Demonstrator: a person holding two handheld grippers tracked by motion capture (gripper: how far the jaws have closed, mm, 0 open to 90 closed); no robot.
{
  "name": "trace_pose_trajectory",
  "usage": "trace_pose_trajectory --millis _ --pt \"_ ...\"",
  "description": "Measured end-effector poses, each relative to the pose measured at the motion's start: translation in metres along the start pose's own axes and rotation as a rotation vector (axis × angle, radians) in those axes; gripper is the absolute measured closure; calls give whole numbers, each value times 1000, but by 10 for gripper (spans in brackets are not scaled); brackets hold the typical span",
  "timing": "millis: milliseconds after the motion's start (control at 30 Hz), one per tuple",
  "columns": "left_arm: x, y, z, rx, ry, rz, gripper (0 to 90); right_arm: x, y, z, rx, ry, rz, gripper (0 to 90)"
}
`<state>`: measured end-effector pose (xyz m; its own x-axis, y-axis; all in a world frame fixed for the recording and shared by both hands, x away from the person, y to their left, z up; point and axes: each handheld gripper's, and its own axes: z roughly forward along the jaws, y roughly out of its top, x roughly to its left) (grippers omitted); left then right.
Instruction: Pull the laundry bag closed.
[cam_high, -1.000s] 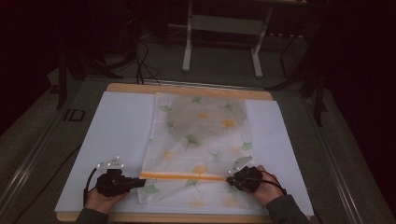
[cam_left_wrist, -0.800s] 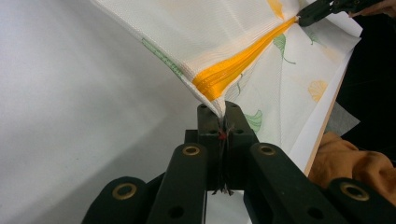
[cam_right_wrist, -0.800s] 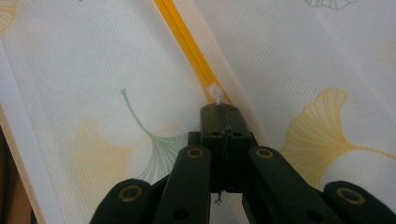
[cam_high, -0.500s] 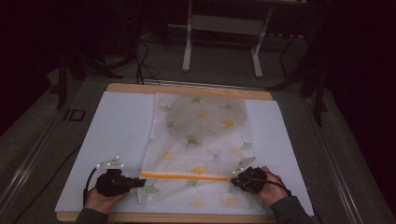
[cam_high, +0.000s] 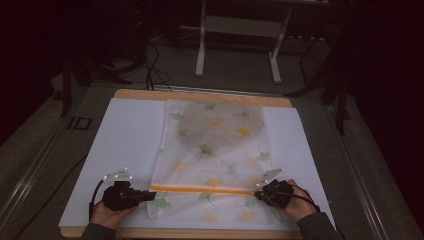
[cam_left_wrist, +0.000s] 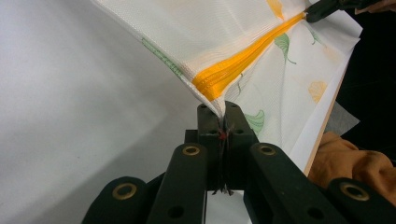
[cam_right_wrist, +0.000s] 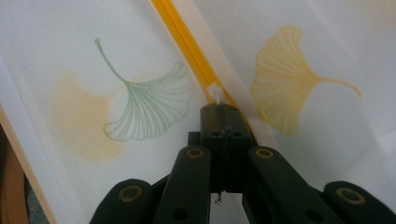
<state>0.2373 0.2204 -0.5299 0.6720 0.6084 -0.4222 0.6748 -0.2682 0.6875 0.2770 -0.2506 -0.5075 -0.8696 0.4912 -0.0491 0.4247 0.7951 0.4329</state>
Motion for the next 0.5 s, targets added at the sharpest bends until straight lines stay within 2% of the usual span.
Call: trace_pose_trajectory --millis 500 --pt "0 -2 3 16 -7 -1 883 -11 -22 -11 21 -19 43 900"
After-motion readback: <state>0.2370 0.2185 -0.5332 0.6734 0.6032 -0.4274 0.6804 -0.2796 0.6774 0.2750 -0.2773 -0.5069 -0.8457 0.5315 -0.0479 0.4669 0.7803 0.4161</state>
